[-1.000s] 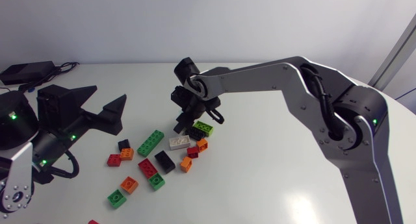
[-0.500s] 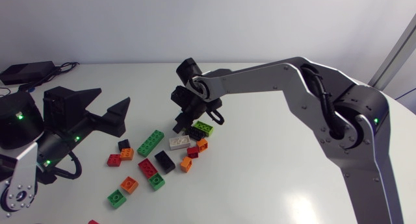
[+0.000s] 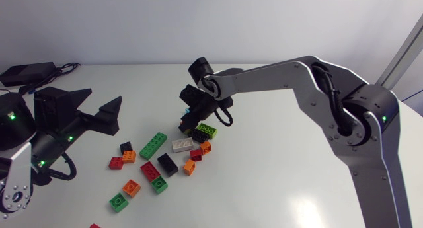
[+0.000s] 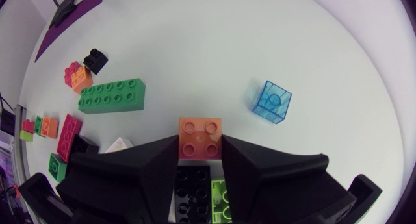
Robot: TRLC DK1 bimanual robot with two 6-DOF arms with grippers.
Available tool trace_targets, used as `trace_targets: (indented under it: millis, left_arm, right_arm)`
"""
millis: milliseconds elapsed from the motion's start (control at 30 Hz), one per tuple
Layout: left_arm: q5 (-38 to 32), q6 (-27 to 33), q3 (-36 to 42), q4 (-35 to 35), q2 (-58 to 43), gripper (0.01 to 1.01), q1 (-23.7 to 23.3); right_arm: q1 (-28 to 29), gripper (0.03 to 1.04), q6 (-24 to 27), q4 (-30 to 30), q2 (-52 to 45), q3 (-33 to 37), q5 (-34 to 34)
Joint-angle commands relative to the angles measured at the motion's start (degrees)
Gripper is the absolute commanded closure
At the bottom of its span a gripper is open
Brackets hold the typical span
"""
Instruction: Disassemble duplo
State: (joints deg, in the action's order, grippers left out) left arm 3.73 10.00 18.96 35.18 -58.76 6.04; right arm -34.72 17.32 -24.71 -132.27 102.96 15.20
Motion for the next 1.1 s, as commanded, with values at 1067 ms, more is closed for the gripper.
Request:
trace_targets:
  millis: [1067]
  left_arm:
    - [34.4, -5.3, 8.1, -16.8, -7.7, 0.072, -5.0]
  right_arm:
    - [0.8, 0.84, -3.6, 25.8, 19.9, -26.5, 28.0]
